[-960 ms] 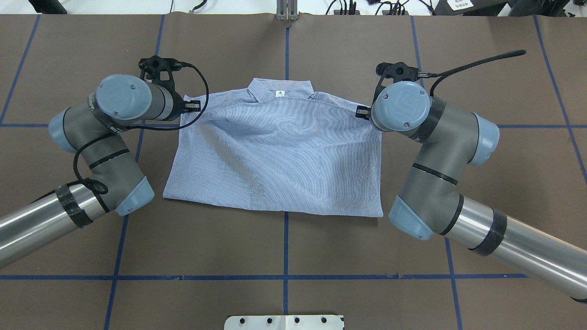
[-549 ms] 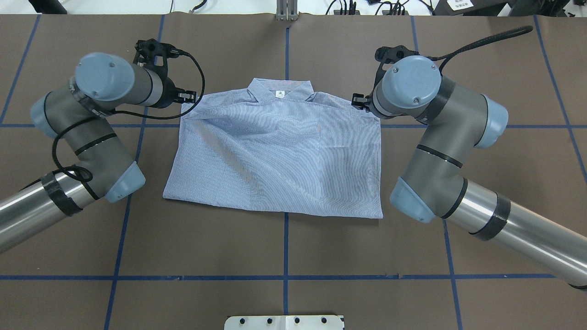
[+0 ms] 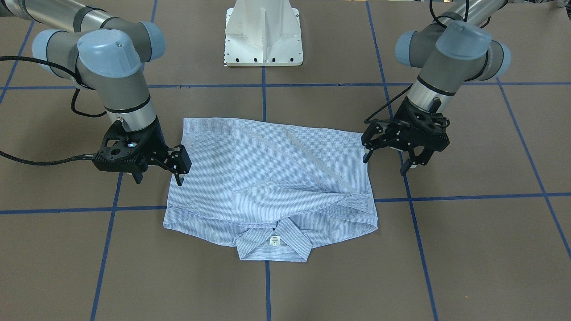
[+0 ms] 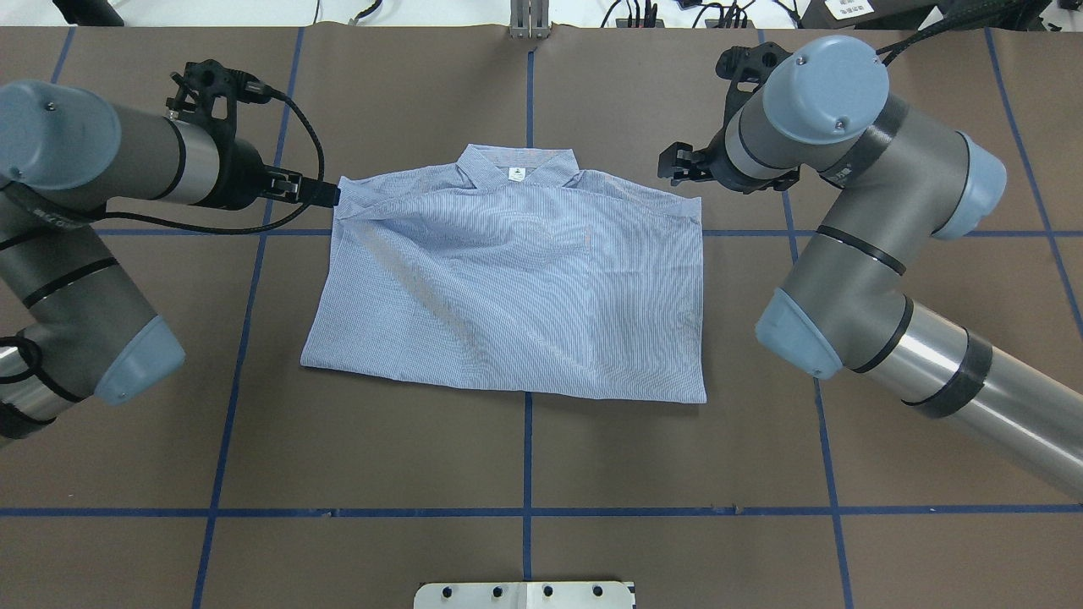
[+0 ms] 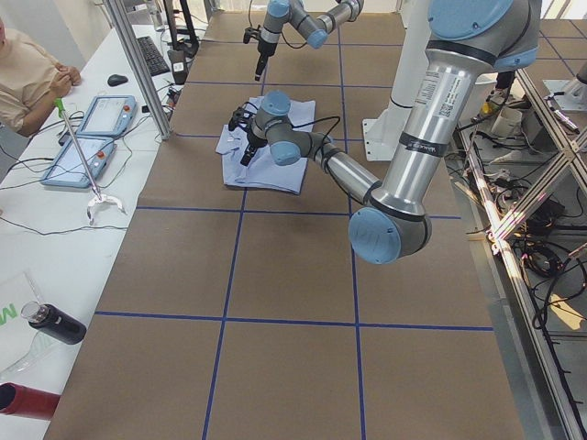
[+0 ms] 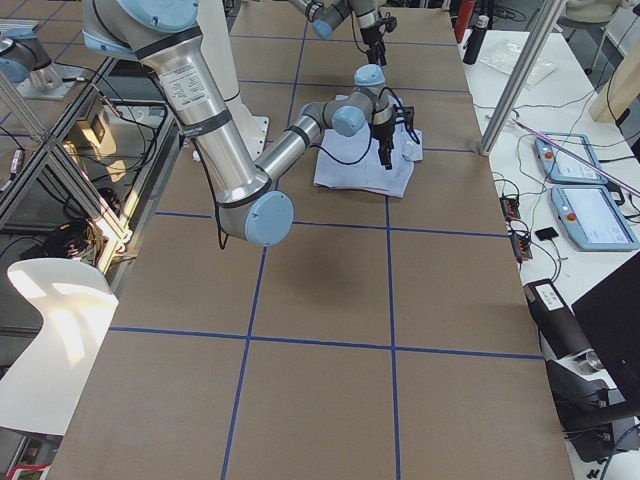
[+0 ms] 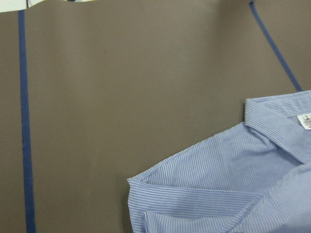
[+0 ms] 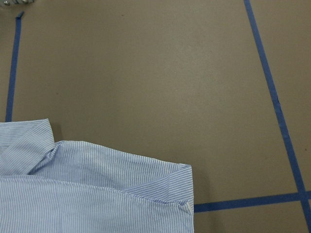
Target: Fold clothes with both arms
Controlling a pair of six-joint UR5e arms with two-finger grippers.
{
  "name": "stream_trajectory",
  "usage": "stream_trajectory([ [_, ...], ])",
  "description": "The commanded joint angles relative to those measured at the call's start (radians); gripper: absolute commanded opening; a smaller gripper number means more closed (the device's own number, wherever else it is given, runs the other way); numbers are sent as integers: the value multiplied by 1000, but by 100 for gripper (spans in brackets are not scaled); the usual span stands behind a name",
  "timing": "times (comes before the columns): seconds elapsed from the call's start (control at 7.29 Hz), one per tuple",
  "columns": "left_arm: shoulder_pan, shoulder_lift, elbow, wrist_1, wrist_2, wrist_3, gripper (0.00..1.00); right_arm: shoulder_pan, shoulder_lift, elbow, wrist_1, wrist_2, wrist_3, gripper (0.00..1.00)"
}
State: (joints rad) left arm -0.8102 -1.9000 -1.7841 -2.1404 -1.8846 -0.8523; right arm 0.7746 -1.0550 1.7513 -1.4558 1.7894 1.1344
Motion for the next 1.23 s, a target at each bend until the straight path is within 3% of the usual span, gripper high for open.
stream_trajectory([
  [0.0, 41, 85, -63, -7, 15, -1, 100, 3, -75, 54, 18, 7, -36, 100],
  [0.69, 281, 116, -60, -10, 180, -278, 100, 3, -79, 67, 23, 2, -33, 100],
  [1.1, 293, 159, -54, -10, 182, -277, 98, 3, -79, 67, 23, 2, -33, 100],
])
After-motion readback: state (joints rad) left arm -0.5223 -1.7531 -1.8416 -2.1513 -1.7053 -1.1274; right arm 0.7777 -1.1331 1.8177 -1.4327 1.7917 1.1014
